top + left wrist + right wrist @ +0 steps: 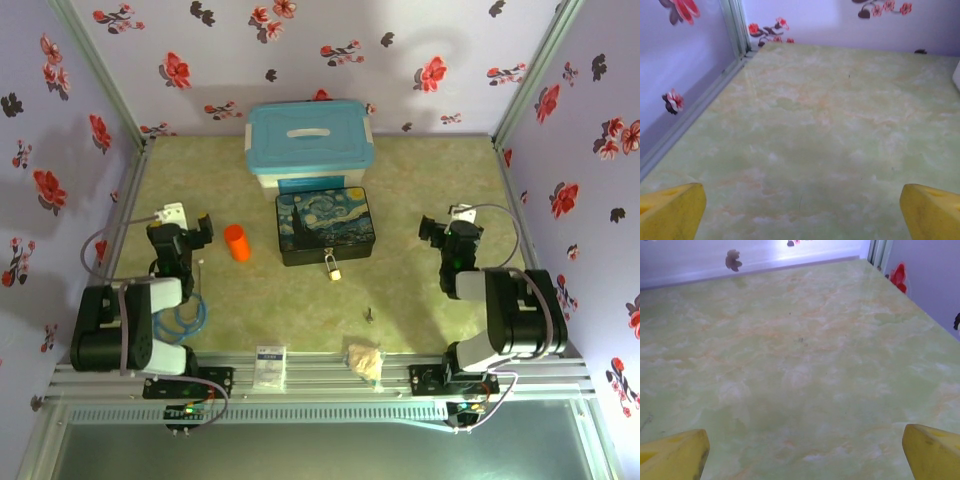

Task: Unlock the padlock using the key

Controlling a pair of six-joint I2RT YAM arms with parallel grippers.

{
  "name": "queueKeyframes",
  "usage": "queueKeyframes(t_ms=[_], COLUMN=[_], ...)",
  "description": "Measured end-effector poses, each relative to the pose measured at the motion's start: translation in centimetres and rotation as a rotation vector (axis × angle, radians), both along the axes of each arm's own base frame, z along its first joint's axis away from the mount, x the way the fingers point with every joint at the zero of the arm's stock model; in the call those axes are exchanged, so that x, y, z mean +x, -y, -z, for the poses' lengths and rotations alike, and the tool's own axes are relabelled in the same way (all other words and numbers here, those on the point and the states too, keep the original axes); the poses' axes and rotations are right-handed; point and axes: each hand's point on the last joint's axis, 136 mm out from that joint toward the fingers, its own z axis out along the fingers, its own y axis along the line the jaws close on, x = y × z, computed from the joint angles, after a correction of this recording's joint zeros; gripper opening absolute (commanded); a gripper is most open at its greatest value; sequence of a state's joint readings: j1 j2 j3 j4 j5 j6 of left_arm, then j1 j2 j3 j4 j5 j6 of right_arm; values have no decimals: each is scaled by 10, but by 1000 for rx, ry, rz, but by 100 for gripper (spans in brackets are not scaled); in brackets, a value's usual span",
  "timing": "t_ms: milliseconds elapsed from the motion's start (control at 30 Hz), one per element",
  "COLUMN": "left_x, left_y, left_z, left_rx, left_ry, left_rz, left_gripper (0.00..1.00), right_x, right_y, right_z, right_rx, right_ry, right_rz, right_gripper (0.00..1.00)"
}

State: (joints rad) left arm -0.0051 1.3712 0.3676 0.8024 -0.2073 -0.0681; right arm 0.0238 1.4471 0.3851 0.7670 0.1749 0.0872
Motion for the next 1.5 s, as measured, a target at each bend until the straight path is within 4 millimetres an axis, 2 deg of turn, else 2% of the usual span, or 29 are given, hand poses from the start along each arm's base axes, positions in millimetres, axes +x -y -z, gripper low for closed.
queueKeyframes(t_ms=[133, 267, 333, 367, 467, 533, 633, 733, 800, 933, 1033, 1167, 1267, 1367, 1500], left_x=[-13, -33, -44, -47, -57, -65, -81, -98, -113, -147, -166, -176, -178, -181, -180], left_y=[-4, 0, 3, 3, 11, 32, 80, 130, 160, 213, 245, 273, 289, 300, 306], left_z=[-41, -90, -112, -115, -109, -103, -101, -107, -106, -87, -70, -42, -27, -23, -29], left_rx=[-40, -175, -275, -315, -444, -507, -553, -585, -613, -639, -610, -542, -506, -505, -536], left_ry=[93, 219, 302, 318, 288, 235, 129, 30, -24, -150, -234, -341, -388, -402, -384], left_rz=[-35, -25, -5, -2, 31, 91, 235, 387, 471, 596, 656, 666, 664, 674, 682], left_gripper=[100, 100, 100, 100, 100, 100, 100, 100, 100, 100, 100, 100, 100, 100, 100], right_x=[-3, -8, -12, -14, -29, -44, -73, -103, -121, -160, -181, -200, -211, -221, -233], right_y=[0, 10, 13, 12, -9, -30, -66, -104, -124, -156, -177, -194, -199, -204, -208], right_z=[-41, -82, -90, -88, -63, -45, -30, -24, -16, 11, 22, 38, 57, 69, 81], right_rx=[43, 210, 301, 333, 444, 497, 523, 515, 508, 444, 388, 333, 284, 238, 195], right_ry=[43, 61, 36, 15, -120, -221, -339, -417, -468, -617, -683, -748, -812, -846, -883], right_rz=[18, 121, 141, 141, 73, 16, -76, -190, -249, -333, -388, -422, -410, -404, -399], right_gripper=[99, 99, 99, 99, 99, 98, 95, 83, 79, 72, 65, 56, 54, 53, 49])
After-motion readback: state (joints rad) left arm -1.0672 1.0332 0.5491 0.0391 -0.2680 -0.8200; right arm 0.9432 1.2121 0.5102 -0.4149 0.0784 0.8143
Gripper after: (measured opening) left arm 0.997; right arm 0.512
